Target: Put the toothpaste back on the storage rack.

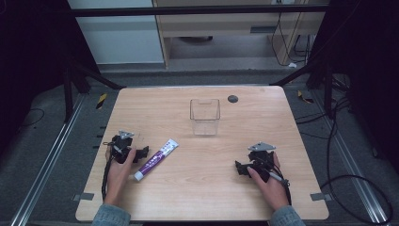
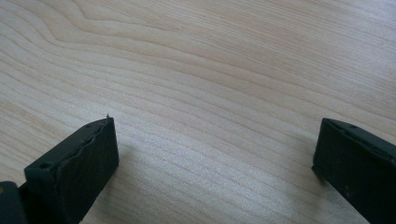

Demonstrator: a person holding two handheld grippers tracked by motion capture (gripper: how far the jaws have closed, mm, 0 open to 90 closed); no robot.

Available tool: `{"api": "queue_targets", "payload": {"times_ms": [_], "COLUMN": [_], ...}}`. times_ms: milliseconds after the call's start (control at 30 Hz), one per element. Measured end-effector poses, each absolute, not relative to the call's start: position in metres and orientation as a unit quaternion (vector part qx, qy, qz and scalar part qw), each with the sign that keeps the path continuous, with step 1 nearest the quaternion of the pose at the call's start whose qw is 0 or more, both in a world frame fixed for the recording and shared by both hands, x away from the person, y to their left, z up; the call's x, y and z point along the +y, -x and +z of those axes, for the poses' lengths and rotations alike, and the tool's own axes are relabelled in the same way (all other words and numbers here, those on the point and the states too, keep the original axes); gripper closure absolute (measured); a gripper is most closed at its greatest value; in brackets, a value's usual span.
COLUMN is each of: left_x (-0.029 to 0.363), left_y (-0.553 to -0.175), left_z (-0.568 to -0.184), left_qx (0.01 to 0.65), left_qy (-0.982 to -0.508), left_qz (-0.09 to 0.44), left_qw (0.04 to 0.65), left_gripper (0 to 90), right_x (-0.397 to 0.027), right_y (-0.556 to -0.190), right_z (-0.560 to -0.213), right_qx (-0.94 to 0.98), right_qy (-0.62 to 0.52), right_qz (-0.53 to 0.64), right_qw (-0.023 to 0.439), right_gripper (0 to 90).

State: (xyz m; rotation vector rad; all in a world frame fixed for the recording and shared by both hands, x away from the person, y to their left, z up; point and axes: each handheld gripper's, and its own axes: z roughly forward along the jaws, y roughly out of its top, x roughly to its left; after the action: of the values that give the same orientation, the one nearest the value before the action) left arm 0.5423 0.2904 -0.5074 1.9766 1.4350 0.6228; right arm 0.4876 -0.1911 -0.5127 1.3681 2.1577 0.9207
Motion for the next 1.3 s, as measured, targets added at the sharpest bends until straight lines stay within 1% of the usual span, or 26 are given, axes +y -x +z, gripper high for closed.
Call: {"api": "queue_targets", "payload": {"times_ms": [233, 267, 333, 500, 600, 700, 800, 933, 1033, 1167, 1300], "left_x": [0.293, 0.294, 0.297, 0.304, 0.306, 0.304, 0.299, 0.289, 0.283, 0.274, 0.26], "left_y": [-0.539, -0.538, -0.535, -0.528, -0.524, -0.521, -0.516, -0.508, -0.505, -0.505, -0.508], "left_z": [-0.507, -0.506, -0.502, -0.49, -0.481, -0.473, -0.457, -0.439, -0.434, -0.429, -0.423], "left_qx": [0.542, 0.542, 0.541, 0.54, 0.539, 0.532, 0.522, 0.501, 0.484, 0.456, 0.447], "left_qy": [-0.745, -0.744, -0.741, -0.728, -0.722, -0.725, -0.727, -0.74, -0.757, -0.773, -0.786], "left_qz": [0.236, 0.241, 0.246, 0.267, 0.263, 0.267, 0.27, 0.269, 0.256, 0.24, 0.234], "left_qw": [0.308, 0.309, 0.313, 0.327, 0.344, 0.347, 0.354, 0.359, 0.356, 0.37, 0.358], "left_gripper": [0.1, 4.2, 3.9, 3.7, 3.9, 4.0, 4.5, 4.8, 4.1, 2.5, 3.7], "right_x": [-0.191, -0.191, -0.191, -0.191, -0.191, -0.191, -0.191, -0.191, -0.191, -0.19, -0.189], "right_y": [-0.488, -0.488, -0.488, -0.488, -0.488, -0.488, -0.488, -0.487, -0.487, -0.486, -0.485], "right_z": [-0.513, -0.513, -0.513, -0.513, -0.513, -0.513, -0.513, -0.513, -0.513, -0.513, -0.513], "right_qx": [0.777, 0.777, 0.777, 0.777, 0.777, 0.777, 0.777, 0.776, 0.776, 0.774, 0.77], "right_qy": [-0.492, -0.492, -0.492, -0.492, -0.492, -0.492, -0.492, -0.493, -0.492, -0.497, -0.503], "right_qz": [0.331, 0.331, 0.331, 0.331, 0.331, 0.331, 0.331, 0.331, 0.331, 0.329, 0.327], "right_qw": [0.212, 0.212, 0.212, 0.212, 0.212, 0.212, 0.212, 0.212, 0.212, 0.215, 0.218], "right_gripper": [0.3, 0.4, 0.4, 0.4, 0.4, 0.3, 0.4, 0.4, 0.6, 0.6, 0.4]}}
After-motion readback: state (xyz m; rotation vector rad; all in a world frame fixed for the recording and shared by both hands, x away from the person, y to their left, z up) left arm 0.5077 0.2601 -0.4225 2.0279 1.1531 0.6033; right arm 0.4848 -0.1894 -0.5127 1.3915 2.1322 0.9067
